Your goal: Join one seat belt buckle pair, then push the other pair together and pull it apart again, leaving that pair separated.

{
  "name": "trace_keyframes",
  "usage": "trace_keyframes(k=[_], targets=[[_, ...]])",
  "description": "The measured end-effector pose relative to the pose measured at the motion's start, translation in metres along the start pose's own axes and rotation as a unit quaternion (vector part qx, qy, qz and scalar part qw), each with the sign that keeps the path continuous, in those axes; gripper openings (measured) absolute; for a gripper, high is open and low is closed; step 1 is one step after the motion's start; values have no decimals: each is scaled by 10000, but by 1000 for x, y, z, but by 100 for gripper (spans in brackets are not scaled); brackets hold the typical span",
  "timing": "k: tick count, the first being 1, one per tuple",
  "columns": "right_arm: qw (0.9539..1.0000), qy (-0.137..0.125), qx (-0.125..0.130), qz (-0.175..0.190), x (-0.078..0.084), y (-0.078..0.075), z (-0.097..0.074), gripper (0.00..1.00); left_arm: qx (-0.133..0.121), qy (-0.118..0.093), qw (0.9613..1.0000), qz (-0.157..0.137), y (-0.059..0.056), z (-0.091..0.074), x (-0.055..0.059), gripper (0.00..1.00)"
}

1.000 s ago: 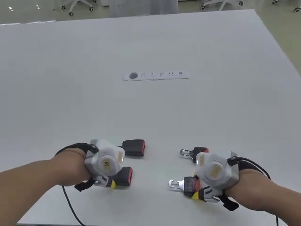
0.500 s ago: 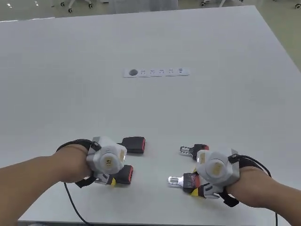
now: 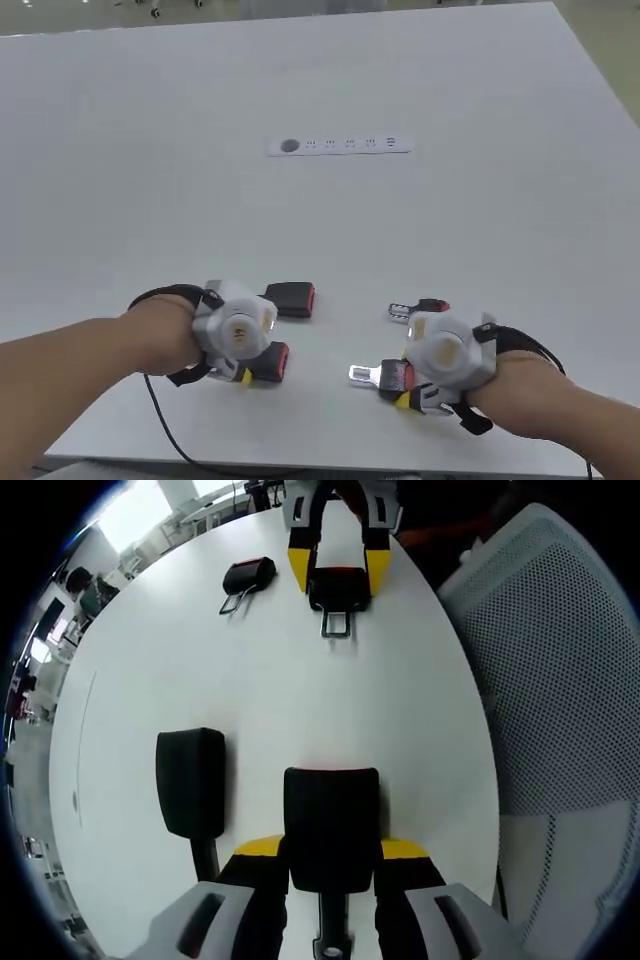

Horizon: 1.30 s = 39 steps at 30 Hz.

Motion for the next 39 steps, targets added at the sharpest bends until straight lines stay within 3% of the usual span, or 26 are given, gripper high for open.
trace_keyframes(k=[24, 39], targets=[[9996, -146, 17, -248, -56, -3, 38, 34, 42, 49, 10000, 68, 0, 1, -1, 34], [9996, -101, 52, -255, -69, -3, 45, 34, 34, 53, 10000, 43, 0, 1, -1, 34]])
Point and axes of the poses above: the centre of the closed fingertips' face, and the gripper's own axes: z roughly forward along the fingers, y roughly to its left, x roughly out of its underside, the point moved 10 cm from there along -z, roughly backward along the fingers, and after that the axes turned 10 degrees about -z, right-handed, at the moved point
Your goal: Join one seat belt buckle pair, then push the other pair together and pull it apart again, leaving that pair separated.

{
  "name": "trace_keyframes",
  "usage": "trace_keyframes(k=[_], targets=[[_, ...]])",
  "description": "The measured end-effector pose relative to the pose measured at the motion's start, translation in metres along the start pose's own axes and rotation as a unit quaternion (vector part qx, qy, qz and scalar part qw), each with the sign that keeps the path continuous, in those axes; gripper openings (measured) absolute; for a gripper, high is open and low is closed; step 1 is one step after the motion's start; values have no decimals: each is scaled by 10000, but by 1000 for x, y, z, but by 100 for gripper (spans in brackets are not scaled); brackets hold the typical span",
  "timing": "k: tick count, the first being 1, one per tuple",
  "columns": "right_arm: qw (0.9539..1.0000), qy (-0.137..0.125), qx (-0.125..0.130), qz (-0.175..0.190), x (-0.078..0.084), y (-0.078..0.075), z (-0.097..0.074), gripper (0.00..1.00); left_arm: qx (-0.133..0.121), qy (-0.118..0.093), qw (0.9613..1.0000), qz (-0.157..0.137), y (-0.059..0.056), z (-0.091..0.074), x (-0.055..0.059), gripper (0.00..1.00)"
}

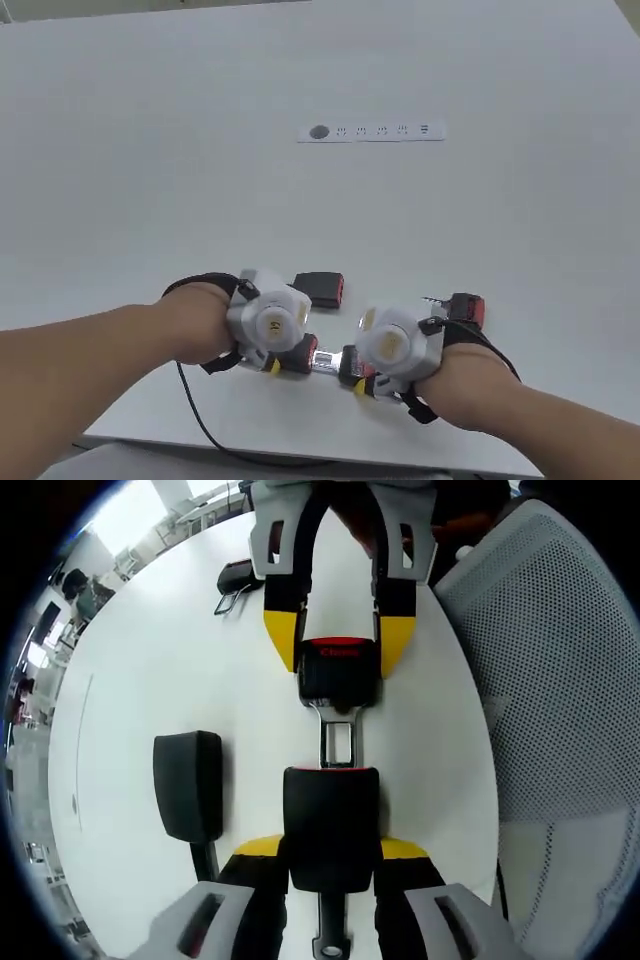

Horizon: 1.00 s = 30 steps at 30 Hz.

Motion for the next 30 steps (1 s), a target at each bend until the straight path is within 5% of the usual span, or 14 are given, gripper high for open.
trace_keyframes(k=[30], targets=[[9998, -175, 46, -116, -8, -8, 7, 33, 40, 46, 9998, -197, 1, 0, 0, 33]])
Point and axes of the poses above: the centre of the closed fingertips' face, and the gripper's own axes: z roughly forward along the fingers, y roughly to its left, x roughly out of its underside, the point moved 10 cm from there along -z, roughly backward along the fingers, and after that the axes turned 10 degrees about -z, right-handed, at the moved point
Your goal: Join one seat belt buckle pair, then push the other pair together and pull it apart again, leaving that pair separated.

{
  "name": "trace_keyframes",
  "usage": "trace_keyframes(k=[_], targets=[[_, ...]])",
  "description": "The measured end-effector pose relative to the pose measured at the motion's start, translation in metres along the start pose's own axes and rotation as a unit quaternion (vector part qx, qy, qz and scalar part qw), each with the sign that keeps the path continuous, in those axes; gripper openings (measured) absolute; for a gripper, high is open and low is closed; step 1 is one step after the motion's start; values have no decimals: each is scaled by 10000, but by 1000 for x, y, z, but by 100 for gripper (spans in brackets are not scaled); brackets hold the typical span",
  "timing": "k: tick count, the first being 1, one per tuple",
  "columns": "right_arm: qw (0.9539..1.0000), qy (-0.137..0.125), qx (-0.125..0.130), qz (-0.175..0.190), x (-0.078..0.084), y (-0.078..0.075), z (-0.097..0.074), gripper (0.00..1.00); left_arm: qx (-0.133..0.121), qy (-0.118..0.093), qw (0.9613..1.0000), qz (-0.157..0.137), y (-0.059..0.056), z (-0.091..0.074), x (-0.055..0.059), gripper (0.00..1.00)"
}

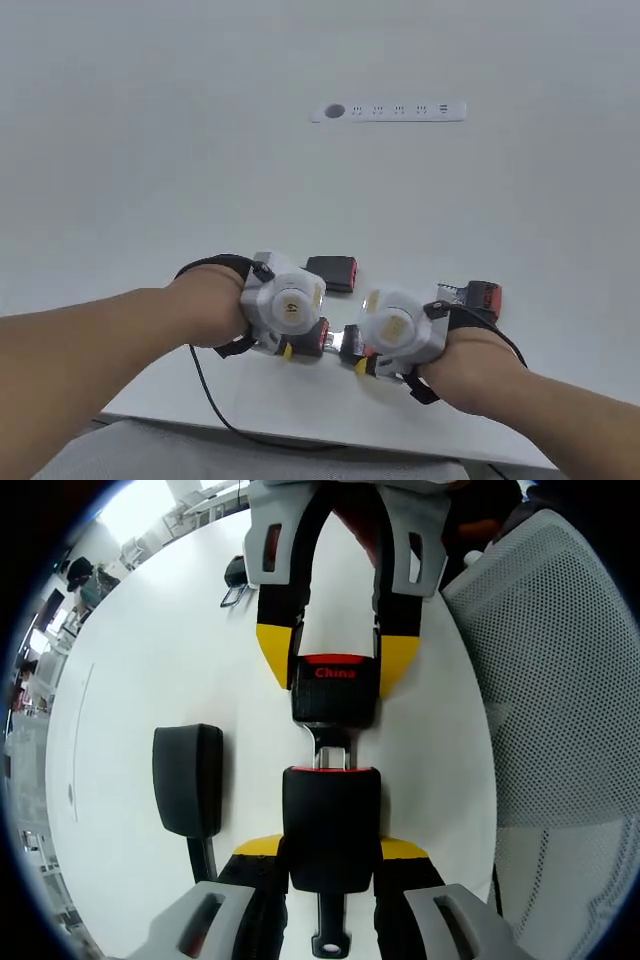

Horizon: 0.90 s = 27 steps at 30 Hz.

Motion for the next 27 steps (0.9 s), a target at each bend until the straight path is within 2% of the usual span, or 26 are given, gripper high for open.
trace_keyframes(k=[3, 7, 12, 17, 18, 19, 22, 27], targets=[[10000, -37, -26, -31, 0, -1, 1, 32, -33, -76, 10000, 21, -2, -1, 2, 33], [10000, -49, 10, 30, -5, -3, 4, 32, -44, -164, 9997, -158, 0, 0, 5, 33], [10000, -93, -25, -27, -13, -4, 10, 31, -56, -233, 9997, -107, -2, -1, 7, 32], [9999, -102, -53, 10, -16, -6, 12, 31, -39, -209, 9997, -97, -1, -1, 5, 32], [9999, -107, 36, -32, -20, -6, 9, 31, -43, -189, 9996, -197, 0, -1, 7, 32], [10000, -76, -2, -29, -21, -4, 7, 31, -49, -193, 9997, -129, 0, -1, 7, 32], [10000, -57, -23, -28, -19, -6, 12, 31, -39, -249, 9996, -145, 0, -1, 9, 32], [10000, 14, -18, -3, -19, -5, 13, 32, -19, -292, 9995, -121, 0, -1, 10, 32]])
Point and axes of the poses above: the centre of the closed fingertips' face, and the gripper's own axes: z roughly forward along the fingers, y roughly to its left, x roughly out of its underside, the point moved 10 cm from there along -z, roughly backward along the fingers, and after that the axes turned 10 degrees about -z, right-handed, at the moved point
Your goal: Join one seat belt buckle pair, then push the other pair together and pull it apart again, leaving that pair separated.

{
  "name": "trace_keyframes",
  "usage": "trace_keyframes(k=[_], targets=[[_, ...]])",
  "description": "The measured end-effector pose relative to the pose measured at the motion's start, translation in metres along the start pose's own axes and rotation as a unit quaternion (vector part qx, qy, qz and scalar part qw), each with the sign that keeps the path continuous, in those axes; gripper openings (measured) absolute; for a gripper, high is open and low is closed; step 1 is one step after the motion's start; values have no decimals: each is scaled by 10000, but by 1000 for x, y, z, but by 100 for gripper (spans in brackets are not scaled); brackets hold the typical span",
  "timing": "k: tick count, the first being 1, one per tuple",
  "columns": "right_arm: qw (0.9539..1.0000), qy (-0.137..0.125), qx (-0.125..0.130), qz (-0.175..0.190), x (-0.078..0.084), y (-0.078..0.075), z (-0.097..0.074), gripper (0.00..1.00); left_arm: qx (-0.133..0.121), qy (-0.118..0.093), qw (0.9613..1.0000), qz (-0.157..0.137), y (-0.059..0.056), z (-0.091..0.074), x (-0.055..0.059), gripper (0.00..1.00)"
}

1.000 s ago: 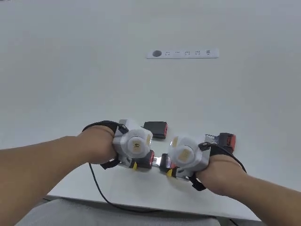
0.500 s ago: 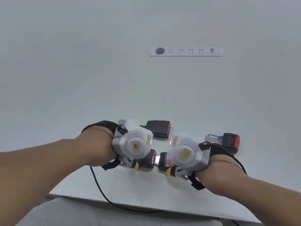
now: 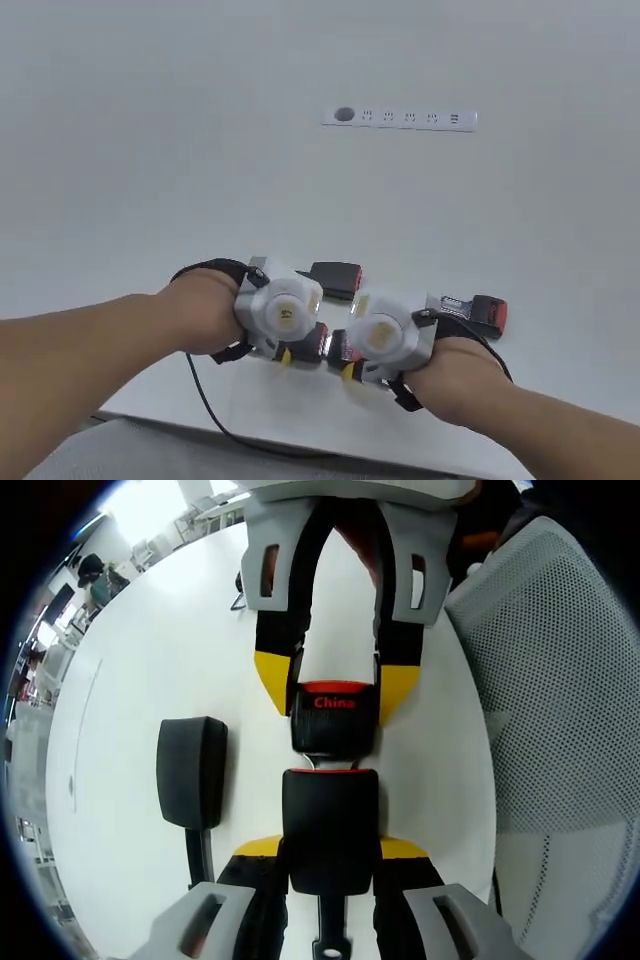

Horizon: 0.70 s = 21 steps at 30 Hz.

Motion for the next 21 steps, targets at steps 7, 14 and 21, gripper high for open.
trace_keyframes(k=[7, 14, 21], targets=[[9998, -77, -129, -112, 4, 0, -3, 32, 36, -69, 10000, -62, 1, -1, 2, 33], [9996, -200, -145, -153, 8, 0, -4, 33, 63, -49, 9999, -80, -1, 0, -1, 33], [9995, -220, -140, -167, 8, 0, -3, 33, 30, -129, 9997, -188, -3, -1, 0, 33]])
Point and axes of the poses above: the centre of the closed fingertips' face, and the gripper's own axes: z roughly forward along the fingers, y roughly to its left, x roughly out of its underside, the point moved 10 cm from there along -z, roughly backward along the fingers, and after that the axes turned 10 degrees about -z, right-handed, at the moved point
